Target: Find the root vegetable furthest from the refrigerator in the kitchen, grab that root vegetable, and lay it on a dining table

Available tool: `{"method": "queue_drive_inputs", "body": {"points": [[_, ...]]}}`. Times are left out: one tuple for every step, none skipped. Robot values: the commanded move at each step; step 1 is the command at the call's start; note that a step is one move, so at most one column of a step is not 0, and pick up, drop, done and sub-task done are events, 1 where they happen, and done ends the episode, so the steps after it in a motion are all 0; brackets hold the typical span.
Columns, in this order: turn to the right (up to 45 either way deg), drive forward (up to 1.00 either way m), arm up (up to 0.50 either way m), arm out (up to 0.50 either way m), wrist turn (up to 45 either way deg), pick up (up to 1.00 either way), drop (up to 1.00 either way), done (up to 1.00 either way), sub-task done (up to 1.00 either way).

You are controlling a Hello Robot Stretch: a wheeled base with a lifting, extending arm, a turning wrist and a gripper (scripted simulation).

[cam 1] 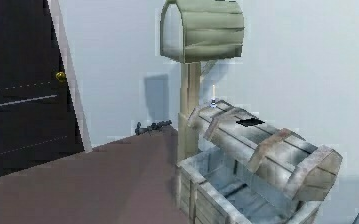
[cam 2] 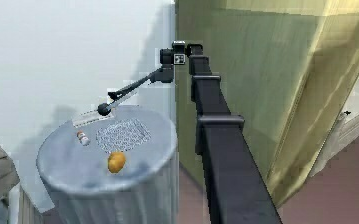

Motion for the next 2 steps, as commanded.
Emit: {"method": "queue_drive_inputs", "body": {"points": [[0.0,0.00,0.00,-0.10,0.0,0.00,0.00,0.00,0.00],[0.0,0.00,0.00,0.00,0.0,0.00,0.00,1.00,0.00]]}}
